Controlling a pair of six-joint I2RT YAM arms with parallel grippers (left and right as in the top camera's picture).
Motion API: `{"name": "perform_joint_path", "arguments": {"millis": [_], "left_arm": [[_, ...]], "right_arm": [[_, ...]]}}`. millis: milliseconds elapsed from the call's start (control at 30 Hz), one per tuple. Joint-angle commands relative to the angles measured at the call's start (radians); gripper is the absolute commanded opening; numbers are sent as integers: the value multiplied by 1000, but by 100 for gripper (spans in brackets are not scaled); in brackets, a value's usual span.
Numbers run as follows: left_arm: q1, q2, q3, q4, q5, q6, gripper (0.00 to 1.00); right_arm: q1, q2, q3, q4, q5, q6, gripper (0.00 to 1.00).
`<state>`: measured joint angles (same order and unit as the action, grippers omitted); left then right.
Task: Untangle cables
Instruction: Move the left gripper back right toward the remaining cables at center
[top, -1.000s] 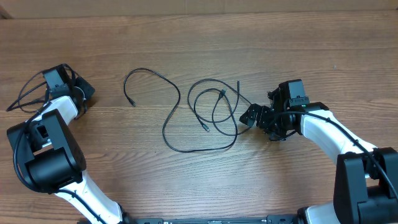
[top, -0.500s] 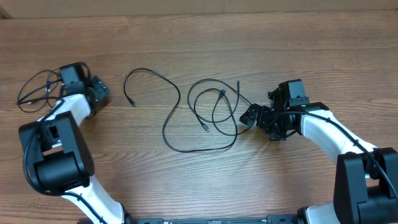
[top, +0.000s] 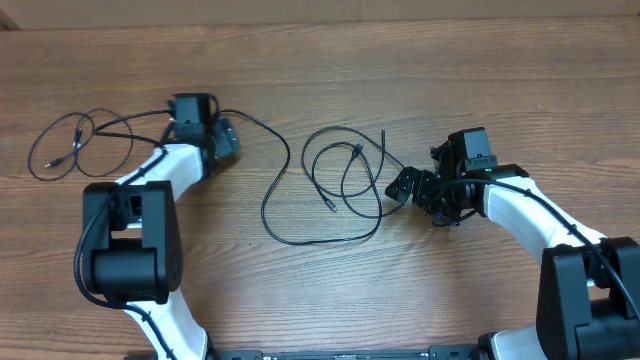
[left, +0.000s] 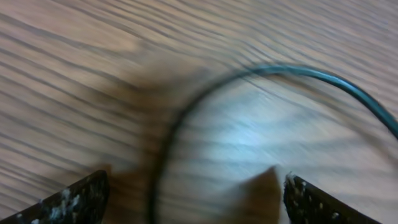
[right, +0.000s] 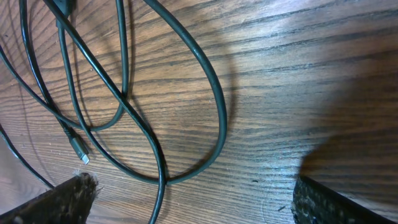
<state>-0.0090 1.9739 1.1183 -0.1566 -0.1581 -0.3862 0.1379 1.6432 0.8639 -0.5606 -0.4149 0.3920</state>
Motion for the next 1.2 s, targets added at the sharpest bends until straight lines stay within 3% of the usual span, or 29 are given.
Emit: {"name": "perform_joint_path", "arguments": {"millis": [0, 300, 567, 800, 867, 933, 967, 1000, 1167], "left_arm": [[-67, 27, -36, -57, 132, -59, 90], [-212, 27, -36, -204, 339, -63, 90], [-321, 11, -24, -311, 360, -60, 86], [-326, -175, 27, -330, 392, -113, 80], [-328, -214, 27, -306, 384, -112, 68], [-332, -231, 27, -280, 387, -113, 47], [-334, -232, 27, -270, 388, -113, 22], [-339, -230, 27, -261, 387, -113, 4], [-382, -220, 27, -229, 388, -111, 4]], "right_arm": [[-3, 2, 28, 6, -5, 1, 100], [-3, 2, 28, 6, -5, 1, 100], [-3, 2, 28, 6, -5, 1, 100], [-3, 2, 28, 6, -5, 1, 100], [-3, 2, 28, 6, -5, 1, 100], [-3, 2, 28, 6, -5, 1, 100], [-3, 2, 28, 6, -5, 1, 100], [-3, 2, 28, 6, -5, 1, 100], [-3, 2, 28, 6, -6, 1, 100]]}}
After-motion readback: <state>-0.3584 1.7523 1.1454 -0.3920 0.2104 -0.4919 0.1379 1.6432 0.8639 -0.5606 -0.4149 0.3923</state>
